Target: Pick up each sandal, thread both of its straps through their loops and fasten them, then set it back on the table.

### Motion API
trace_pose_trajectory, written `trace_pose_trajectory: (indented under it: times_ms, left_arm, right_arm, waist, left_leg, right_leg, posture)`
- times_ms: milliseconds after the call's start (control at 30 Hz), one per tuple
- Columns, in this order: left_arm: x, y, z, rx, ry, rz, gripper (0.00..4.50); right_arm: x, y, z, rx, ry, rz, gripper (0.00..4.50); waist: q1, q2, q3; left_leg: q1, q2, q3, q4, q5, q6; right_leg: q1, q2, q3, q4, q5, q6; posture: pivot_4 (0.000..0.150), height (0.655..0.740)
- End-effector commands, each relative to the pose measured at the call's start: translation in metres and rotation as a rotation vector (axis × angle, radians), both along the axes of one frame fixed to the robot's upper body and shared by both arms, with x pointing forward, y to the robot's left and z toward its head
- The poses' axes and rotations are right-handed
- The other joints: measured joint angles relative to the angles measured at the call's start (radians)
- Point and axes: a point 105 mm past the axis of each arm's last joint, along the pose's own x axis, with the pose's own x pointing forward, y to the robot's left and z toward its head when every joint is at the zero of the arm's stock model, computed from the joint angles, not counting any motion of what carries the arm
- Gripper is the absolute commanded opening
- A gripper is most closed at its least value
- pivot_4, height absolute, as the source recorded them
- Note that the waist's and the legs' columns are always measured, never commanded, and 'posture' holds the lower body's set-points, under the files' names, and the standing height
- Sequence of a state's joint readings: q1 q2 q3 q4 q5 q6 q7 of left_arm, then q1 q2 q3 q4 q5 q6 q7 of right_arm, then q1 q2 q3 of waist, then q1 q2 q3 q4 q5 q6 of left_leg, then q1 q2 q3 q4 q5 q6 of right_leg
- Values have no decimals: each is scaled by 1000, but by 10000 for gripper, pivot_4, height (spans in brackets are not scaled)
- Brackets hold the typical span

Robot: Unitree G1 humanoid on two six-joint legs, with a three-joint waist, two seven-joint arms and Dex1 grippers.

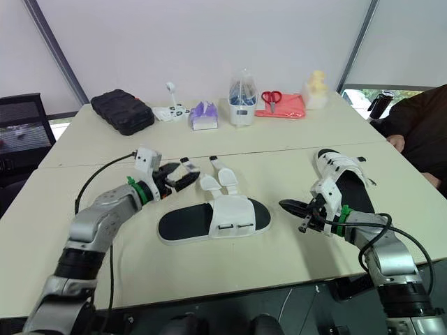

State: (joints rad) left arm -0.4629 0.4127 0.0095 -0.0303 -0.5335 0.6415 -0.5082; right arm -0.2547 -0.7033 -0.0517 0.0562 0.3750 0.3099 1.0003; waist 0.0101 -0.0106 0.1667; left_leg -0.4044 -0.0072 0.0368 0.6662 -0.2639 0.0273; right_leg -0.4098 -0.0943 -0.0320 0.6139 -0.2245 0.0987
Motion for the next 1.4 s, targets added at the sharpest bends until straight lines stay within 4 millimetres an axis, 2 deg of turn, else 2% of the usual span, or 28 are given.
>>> trace_pose_trajectory:
  times_ms: [33, 267, 400, 600, 700, 800, 900, 1000, 1133, 1300, 1400]
  left_arm:
    - [-6, 1, 4, -4, 26, -5, 45000]
    - [-11, 9, -3, -95, 124, 21, 45000]
    - [-16, 3, -8, -118, 160, -22, 45000]
    - [-14, 4, -11, -106, 168, -31, 45000]
    - [-15, -1, -14, -140, 209, -68, 45000]
    - [-14, -9, -18, -184, 256, -117, 45000]
    - [-8, -12, -19, -209, 274, -133, 45000]
    - [1, -15, -18, -246, 277, -134, 45000]
    - [32, -21, -13, -418, 320, -107, 45000]
    - [65, -17, -12, -539, 370, -11, 45000]
    - [74, -14, -15, -565, 388, 34, 45000]
  right_arm:
    - [2, 14, -4, -59, -15, 115, 183]
    - [6, 27, -26, -80, 6, 164, 183]
    - [4, 33, -36, -78, 25, 188, 183]
    - [0, 36, -28, -60, 29, 222, 183]
    - [-10, 52, -24, -42, 31, 287, 183]
    - [-10, 70, -22, -17, 30, 325, 183]
    - [-8, 75, -25, -20, 37, 337, 183]
    - [-5, 77, -29, -32, 38, 340, 183]
    - [-1, 79, -33, -40, 38, 345, 183]
    - [-2, 83, -39, -48, 43, 359, 183]
    - [-2, 84, -41, -48, 42, 361, 183]
  waist:
    - [2, 0, 0]
    - [2, 0, 0]
    - [0, 0, 0]
    - [-1, 0, 0]
    - [1, 0, 0]
    - [0, 0, 0]
    - [-2, 0, 0]
    - [-4, 0, 0]
    - [-2, 0, 0]
    - [-13, -1, 0]
    - [-23, -1, 0]
  left_leg:
    - [0, 0, 0, 0, 0, 0]
    - [0, -1, -1, 0, 0, 0]
    - [1, -1, -1, 0, 0, -1]
    - [2, -1, -1, -1, 0, -1]
    - [1, -1, -1, -1, 0, -1]
    - [1, -1, -1, -1, 0, -1]
    - [1, -1, -1, -1, 0, -1]
    - [1, -1, -1, -2, 0, -1]
    - [1, -1, -1, -2, 1, -2]
    - [1, 0, -1, -1, 1, -3]
    - [1, 0, -1, -2, 1, -3]
  right_leg:
    - [0, 0, 0, 0, -1, -1]
    - [0, -1, 0, 0, 0, 0]
    - [1, -1, 0, 0, 0, 0]
    - [1, -3, 0, 0, -1, -3]
    - [1, -4, 1, 0, -1, -3]
    - [1, -5, 1, 0, -1, -3]
    - [0, -5, 1, -1, -1, -4]
    - [0, -5, 1, -1, -1, -4]
    - [0, -4, 0, -1, 0, -4]
    - [0, -2, -1, -1, 2, -2]
    - [0, -1, -2, -1, 2, -1]
  posture:
    - [1500, 7400]
    - [1500, 7400]
    - [1500, 7400]
    - [1500, 7400]
    - [1500, 7400]
    - [1500, 7400]
    - [1500, 7400]
    - [1500, 7400]
    - [1500, 7400]
    - [1500, 7400]
    - [1500, 7400]
